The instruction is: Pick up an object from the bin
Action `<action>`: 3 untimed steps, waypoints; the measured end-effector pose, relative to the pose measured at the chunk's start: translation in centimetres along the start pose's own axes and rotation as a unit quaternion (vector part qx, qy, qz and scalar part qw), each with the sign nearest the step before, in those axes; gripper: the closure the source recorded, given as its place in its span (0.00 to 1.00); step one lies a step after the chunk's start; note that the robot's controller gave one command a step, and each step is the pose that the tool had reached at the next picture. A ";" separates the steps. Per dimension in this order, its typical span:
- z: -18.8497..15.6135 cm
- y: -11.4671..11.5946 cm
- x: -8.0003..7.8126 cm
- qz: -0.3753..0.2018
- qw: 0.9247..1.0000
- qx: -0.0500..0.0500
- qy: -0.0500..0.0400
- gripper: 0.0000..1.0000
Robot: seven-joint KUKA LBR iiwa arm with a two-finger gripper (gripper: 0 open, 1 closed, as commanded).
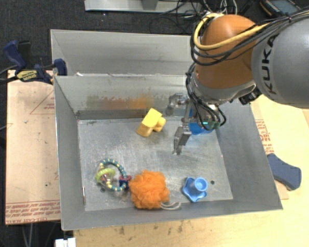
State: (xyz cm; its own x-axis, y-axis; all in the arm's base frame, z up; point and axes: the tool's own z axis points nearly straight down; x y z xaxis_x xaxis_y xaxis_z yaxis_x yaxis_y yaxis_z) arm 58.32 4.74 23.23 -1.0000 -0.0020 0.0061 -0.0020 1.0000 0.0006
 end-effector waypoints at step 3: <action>9.8 0.0 2.5 0.011 1.000 -0.001 -0.005 0.00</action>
Offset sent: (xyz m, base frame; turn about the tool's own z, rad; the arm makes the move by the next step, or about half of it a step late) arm -0.0549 0.0244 -0.1516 -0.1159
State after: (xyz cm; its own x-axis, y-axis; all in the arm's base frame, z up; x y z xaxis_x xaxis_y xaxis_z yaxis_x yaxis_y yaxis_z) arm 55.78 4.76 13.43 -0.9998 0.0195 -0.0045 0.0195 0.9998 0.0020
